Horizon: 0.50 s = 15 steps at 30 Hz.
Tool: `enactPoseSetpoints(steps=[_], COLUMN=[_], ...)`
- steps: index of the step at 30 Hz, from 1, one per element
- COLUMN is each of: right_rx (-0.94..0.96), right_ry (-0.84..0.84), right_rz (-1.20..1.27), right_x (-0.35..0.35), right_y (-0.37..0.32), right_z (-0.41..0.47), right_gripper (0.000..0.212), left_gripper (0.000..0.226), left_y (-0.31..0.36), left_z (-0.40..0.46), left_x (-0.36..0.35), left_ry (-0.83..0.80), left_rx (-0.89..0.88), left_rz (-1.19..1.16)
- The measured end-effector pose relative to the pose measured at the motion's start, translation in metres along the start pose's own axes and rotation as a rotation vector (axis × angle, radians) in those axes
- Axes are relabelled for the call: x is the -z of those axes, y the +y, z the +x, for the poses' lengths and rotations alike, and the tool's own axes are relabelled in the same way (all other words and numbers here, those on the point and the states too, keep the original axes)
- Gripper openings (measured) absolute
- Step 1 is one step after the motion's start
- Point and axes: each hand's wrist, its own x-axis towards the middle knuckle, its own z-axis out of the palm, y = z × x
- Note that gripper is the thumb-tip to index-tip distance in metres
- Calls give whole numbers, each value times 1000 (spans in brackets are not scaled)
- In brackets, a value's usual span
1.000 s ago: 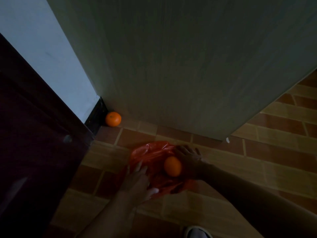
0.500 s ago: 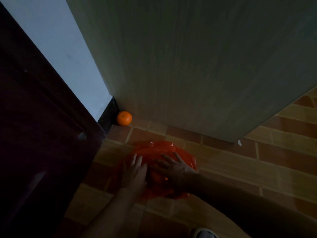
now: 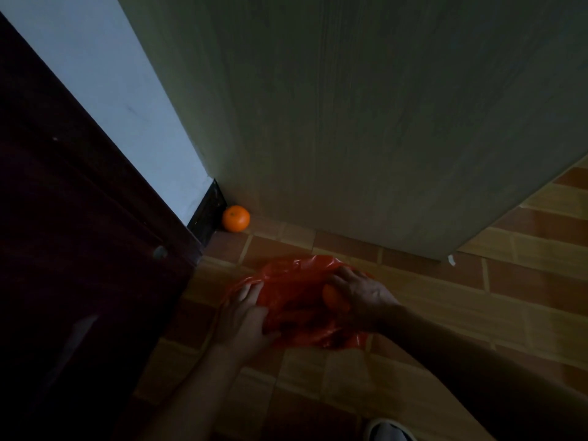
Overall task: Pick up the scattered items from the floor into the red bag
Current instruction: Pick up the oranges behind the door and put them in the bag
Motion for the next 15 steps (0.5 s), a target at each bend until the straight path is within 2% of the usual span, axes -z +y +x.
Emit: enactPoseSetpoints(steps=[5, 11, 15], right_rx=[-26, -23, -8], right_ry=[56, 63, 132], right_rz=[57, -45, -56], right_x=[-1, -3, 3], right_y=[1, -12, -18], right_z=[-2, -3, -10], right_gripper=[91, 96, 93], left_gripper=[33, 22, 16], left_y=[-11, -5, 9], left_z=[-8, -13, -5], left_x=[5, 11, 13], left_ry=[78, 197, 261], left_rx=[-87, -206, -264], left_rz=[-85, -119, -169])
